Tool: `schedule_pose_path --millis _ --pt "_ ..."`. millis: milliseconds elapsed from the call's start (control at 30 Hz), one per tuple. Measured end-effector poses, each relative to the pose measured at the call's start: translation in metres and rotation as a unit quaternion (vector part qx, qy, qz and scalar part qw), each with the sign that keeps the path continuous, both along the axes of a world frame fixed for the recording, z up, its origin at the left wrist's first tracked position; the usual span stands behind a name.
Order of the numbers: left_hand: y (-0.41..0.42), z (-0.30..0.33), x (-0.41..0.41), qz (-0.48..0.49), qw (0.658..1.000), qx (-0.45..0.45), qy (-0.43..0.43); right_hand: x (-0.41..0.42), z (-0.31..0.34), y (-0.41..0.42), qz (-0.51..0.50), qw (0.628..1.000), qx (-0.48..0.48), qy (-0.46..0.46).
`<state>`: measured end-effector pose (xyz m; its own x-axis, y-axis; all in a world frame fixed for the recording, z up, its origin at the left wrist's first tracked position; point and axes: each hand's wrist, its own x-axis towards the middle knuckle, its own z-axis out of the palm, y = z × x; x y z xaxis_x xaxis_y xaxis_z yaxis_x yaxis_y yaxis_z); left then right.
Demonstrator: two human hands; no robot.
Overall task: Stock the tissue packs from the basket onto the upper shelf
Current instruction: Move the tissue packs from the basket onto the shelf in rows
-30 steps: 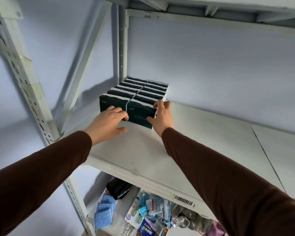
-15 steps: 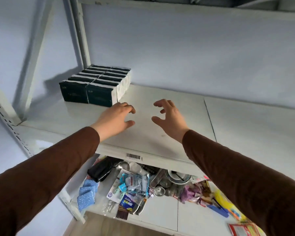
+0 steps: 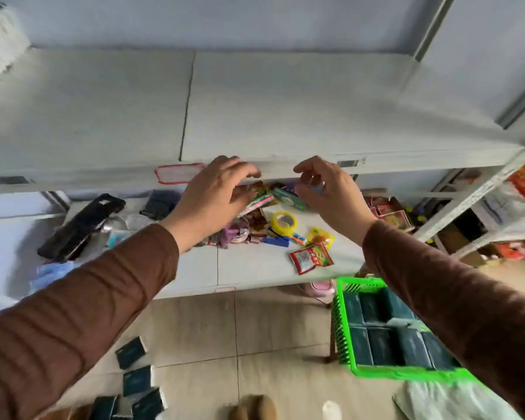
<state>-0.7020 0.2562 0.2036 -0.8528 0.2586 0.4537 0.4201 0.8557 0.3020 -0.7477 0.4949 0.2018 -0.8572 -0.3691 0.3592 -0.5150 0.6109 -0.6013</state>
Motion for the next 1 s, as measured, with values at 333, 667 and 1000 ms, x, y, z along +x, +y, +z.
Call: schedule_pose_path --millis 333,667,1000 --pt "0.202 -0.149 -0.004 -0.143 0.956 -0.038 -0.254 0.051 -0.139 0.224 -0.146 0.96 0.09 -0.221" --pt "0.394 -0.299 -0.017 -0.122 0.888 -0.087 -0.434 0.057 -0.296 0.424 -0.269 0.873 0.149 -0.379" --pt "0.534 -0.433 -0.076 -0.06 0.881 -0.104 -0.458 0.083 -0.457 0.472 -0.309 0.788 0.19 -0.497"
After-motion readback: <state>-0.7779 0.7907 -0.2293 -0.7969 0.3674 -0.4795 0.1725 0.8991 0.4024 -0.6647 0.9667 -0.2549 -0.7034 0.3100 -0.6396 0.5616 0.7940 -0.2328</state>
